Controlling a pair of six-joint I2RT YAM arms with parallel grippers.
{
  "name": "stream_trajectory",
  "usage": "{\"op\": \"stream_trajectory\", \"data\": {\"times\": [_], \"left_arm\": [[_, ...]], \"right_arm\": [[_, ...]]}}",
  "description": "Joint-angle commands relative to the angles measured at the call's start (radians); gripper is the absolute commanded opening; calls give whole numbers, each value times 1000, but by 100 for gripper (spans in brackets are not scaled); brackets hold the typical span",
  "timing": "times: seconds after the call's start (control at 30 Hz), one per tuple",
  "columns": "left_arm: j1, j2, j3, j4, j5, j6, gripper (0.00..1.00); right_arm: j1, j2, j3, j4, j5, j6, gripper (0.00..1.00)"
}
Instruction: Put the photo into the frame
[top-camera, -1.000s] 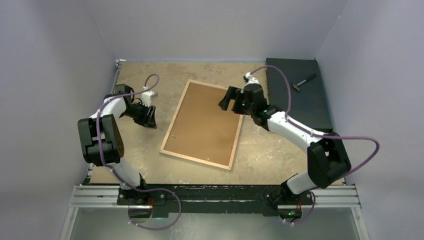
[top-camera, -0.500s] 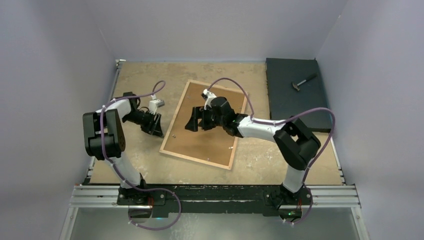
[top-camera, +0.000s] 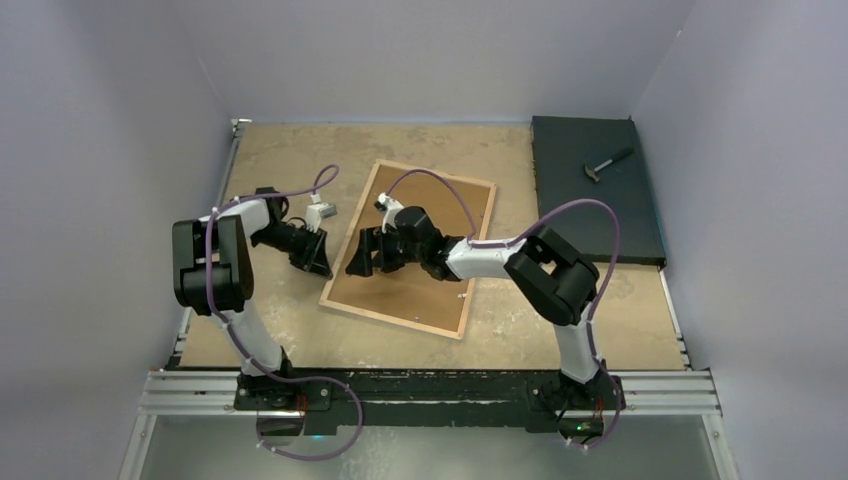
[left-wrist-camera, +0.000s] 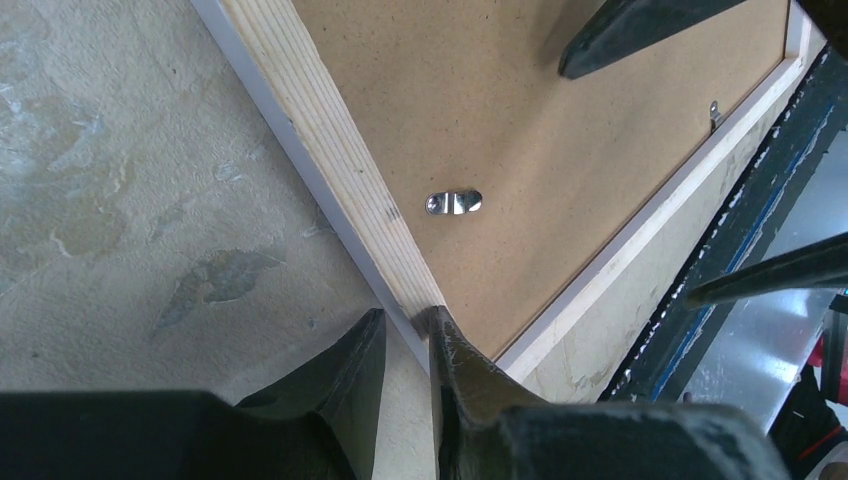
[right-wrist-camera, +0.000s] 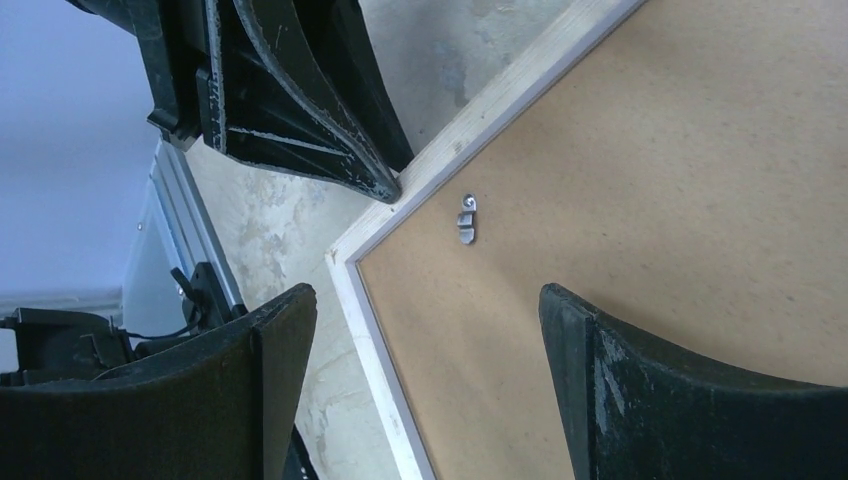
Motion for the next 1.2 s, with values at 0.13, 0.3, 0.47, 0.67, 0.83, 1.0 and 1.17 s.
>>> {"op": "stream_trajectory", "data": {"times": [0.13, 0.3, 0.47, 0.67, 0.83, 1.0, 1.17], "left_arm": [[-3, 34, -41, 69, -34, 43, 12], [-2, 32, -45, 76, -46, 39, 8], [-2, 31, -47, 87, -51, 26, 6], [-2, 27, -44, 93, -56, 16, 5], [-2, 16, -45, 94, -59, 13, 4], [-2, 15, -45, 98, -61, 9, 4], [-2, 11, -42, 99, -61, 8, 4]], "right_arm": [[32, 70, 93, 63, -29, 11, 83], [42, 100, 123, 64, -23, 14, 83], [55, 126, 144, 69, -35, 19, 83], [69, 140, 149, 69, -41, 22, 82], [73, 145, 147, 70, -53, 22, 81], [82, 148, 145, 69, -62, 23, 81], [84, 155, 148, 70, -57, 23, 80]]}}
